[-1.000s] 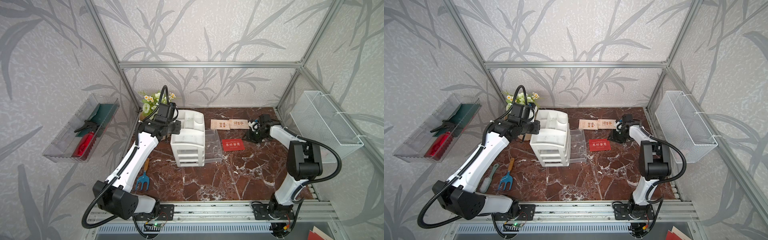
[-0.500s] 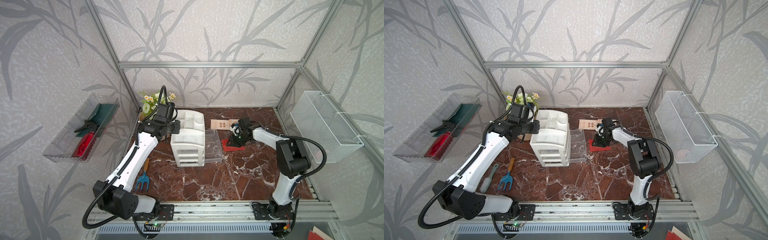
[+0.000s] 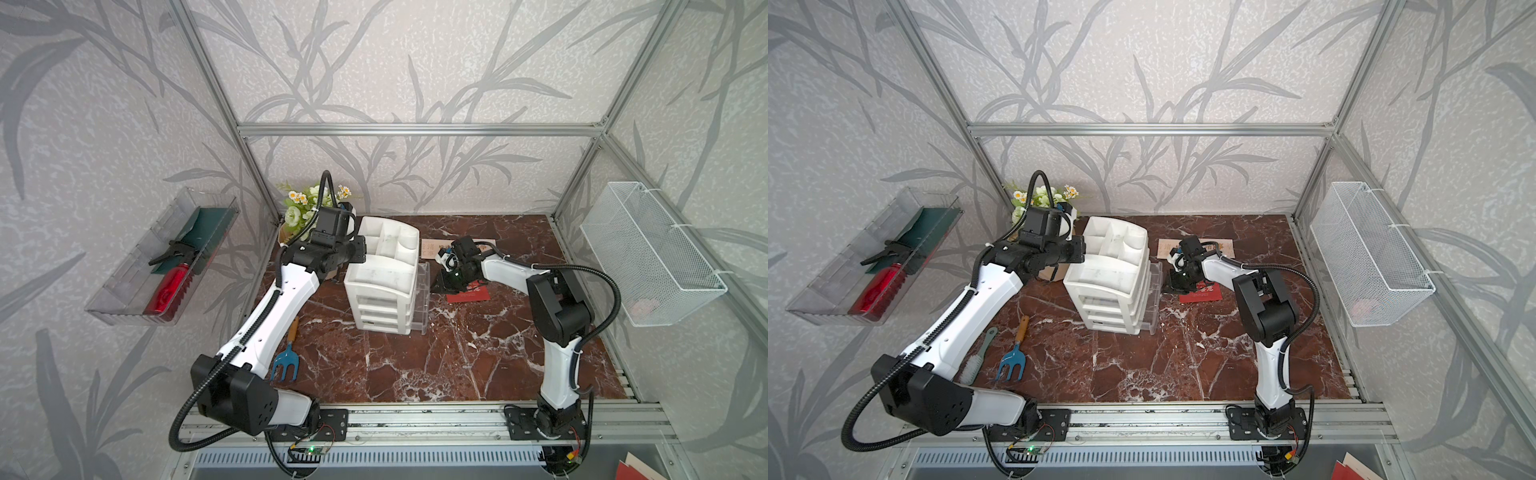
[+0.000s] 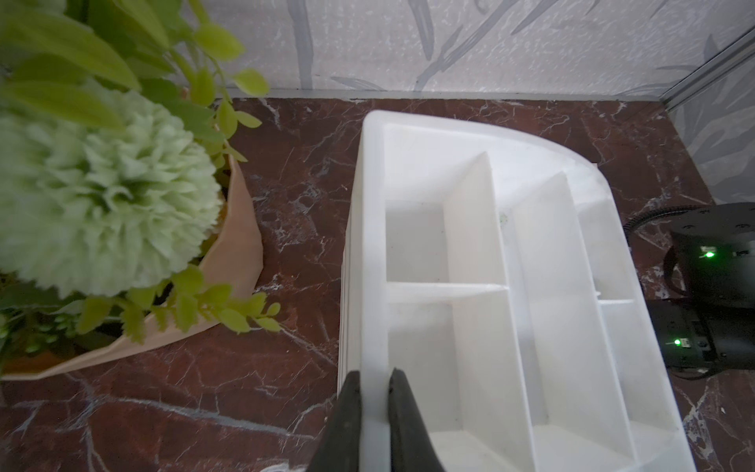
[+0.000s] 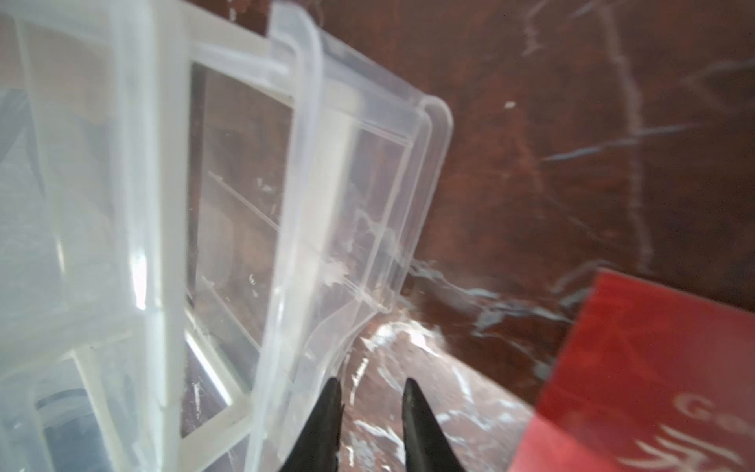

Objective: Take the postcards out of the drawer
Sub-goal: Close the drawer in the storage box.

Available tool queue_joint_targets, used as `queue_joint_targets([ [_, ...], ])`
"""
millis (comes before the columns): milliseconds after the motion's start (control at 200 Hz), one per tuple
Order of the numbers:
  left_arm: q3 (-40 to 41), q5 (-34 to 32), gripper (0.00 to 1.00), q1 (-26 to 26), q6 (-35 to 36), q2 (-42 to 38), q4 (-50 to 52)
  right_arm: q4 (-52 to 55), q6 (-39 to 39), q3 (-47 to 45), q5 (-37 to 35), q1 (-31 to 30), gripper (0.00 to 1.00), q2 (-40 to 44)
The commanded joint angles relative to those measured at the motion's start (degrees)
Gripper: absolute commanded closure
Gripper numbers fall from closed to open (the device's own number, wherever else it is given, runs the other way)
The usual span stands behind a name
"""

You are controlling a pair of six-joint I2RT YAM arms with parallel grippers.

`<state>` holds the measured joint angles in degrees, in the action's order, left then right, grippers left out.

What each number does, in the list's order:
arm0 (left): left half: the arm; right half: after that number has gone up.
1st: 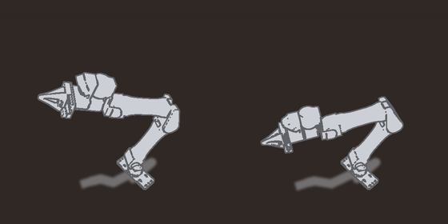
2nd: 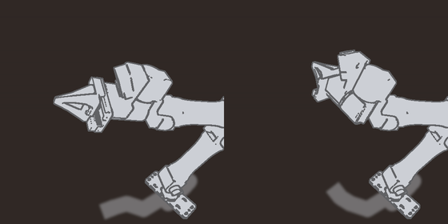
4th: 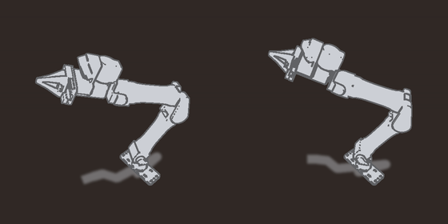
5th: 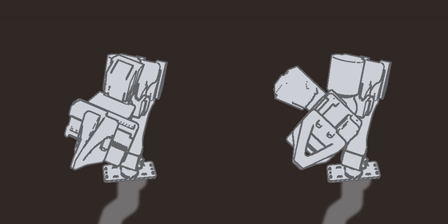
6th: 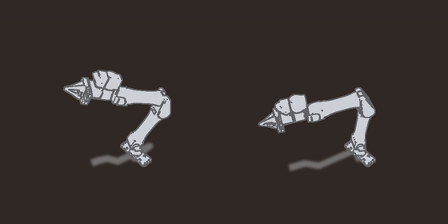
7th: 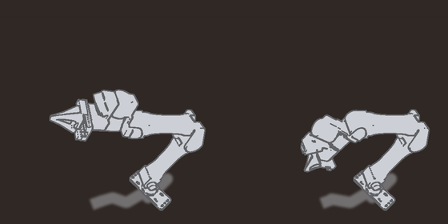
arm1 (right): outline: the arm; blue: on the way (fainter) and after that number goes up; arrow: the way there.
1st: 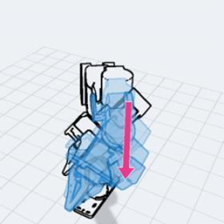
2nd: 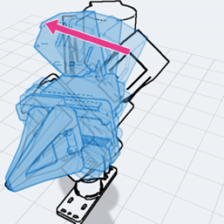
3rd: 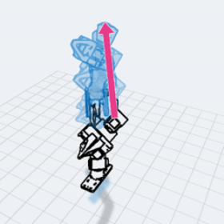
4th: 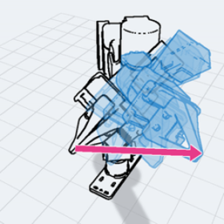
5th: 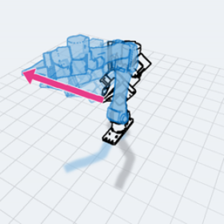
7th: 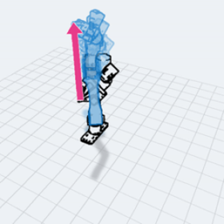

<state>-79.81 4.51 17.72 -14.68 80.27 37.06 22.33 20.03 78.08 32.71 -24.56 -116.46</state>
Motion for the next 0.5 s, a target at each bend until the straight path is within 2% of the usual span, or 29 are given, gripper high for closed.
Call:
queue_joint_targets([
  [0,2.13,4.48,0.88,1.31,-2.75,1.68,-0.1,-3.48,2.55,1.8,3.92,-1.23,0.73,-1.34],
  [300,3.45,5.35,0.88,2.68,-5.09,2.4,-2.1,-6.26,5.56,6.2,5.6,-2.0,0.73,-4.98],
  [365,3.41,4.76,0.84,2.67,-5.05,2.04,-1.93,-5.67,5.24,6.96,5.09,-1.64,0.73,-5.04],
  [440,3.33,3.98,0.72,2.68,-4.88,1.44,-2.14,-5.27,5.07,7.83,5.52,-1.05,0.73,-5.26],
  [495,2.7,3.23,0.68,2.59,-4.26,1.31,-1.93,-4.45,4.49,8.13,5.15,-0.67,0.73,-4.81],
])
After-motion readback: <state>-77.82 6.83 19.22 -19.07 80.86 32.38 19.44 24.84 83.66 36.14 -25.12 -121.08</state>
